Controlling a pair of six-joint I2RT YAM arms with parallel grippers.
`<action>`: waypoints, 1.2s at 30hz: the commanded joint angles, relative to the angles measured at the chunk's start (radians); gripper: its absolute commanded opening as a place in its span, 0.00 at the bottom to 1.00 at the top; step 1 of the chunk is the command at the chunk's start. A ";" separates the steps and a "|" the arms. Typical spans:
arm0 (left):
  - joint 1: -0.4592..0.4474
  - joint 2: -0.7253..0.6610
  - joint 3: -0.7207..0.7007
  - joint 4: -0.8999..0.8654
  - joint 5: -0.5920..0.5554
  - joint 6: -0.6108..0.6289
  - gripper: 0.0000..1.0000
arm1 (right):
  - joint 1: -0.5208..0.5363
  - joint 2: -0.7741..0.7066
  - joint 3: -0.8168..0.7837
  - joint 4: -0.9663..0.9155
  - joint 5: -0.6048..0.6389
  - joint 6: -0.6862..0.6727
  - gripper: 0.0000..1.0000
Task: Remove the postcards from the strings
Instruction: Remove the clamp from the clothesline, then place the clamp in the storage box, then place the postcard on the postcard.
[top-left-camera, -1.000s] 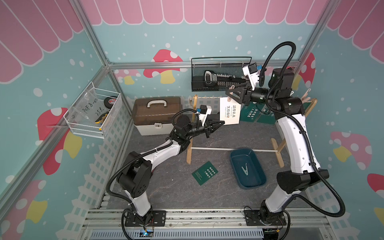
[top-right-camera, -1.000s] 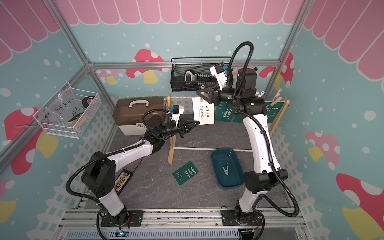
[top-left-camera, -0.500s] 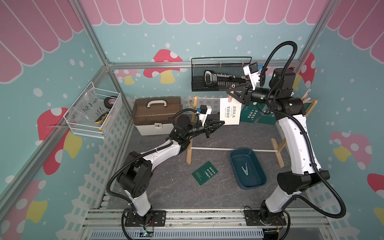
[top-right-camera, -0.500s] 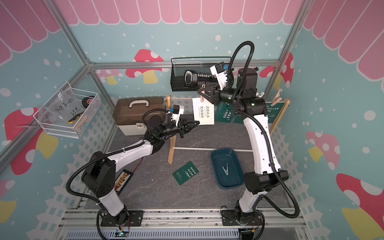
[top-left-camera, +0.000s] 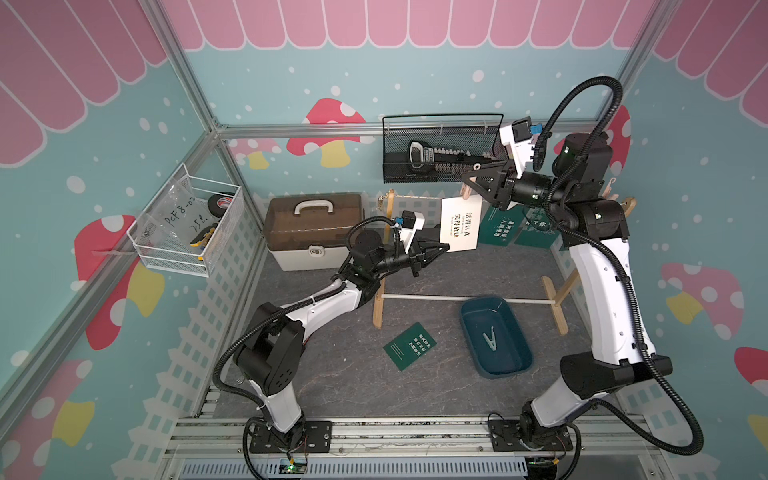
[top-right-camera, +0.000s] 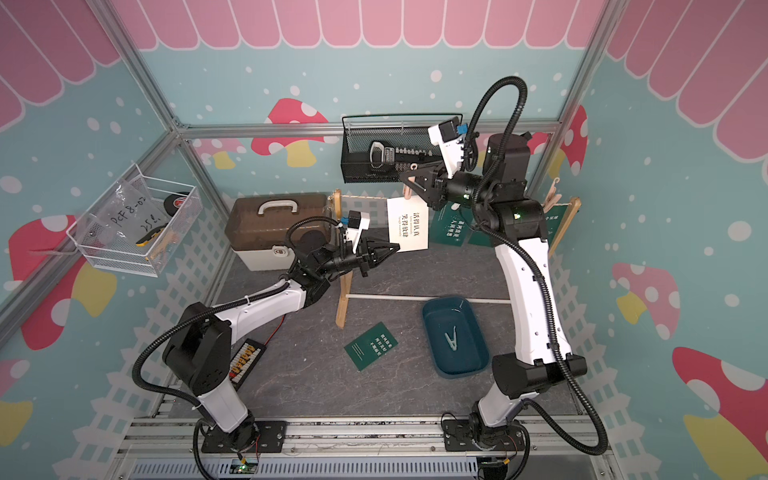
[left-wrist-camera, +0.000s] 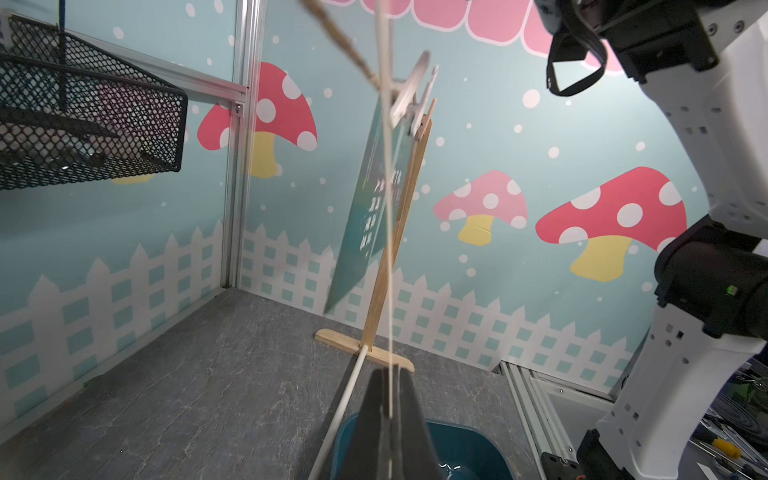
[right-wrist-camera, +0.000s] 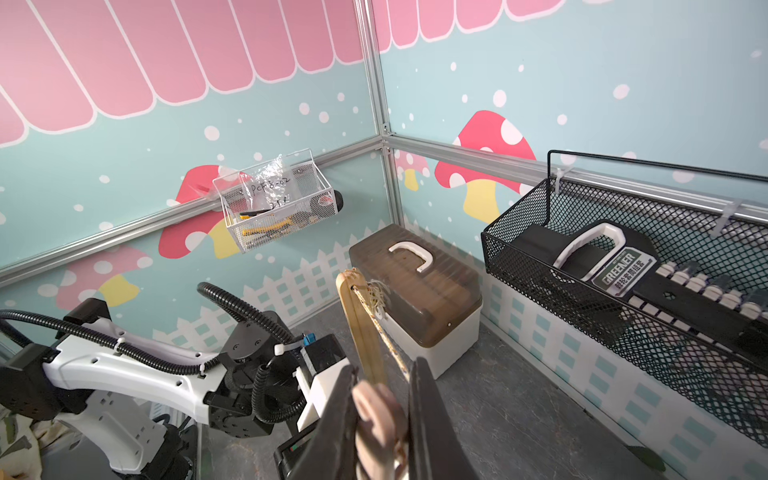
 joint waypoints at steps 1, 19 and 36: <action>0.005 -0.013 -0.037 -0.053 0.001 0.033 0.00 | 0.003 -0.047 -0.009 0.044 0.022 0.019 0.07; 0.001 -0.258 -0.289 -0.469 -0.082 0.065 0.00 | 0.003 -0.551 -0.530 0.037 0.016 0.073 0.08; -0.015 -0.404 -0.494 -0.537 -0.140 0.016 0.00 | 0.004 -0.809 -1.313 -0.008 0.255 0.106 0.05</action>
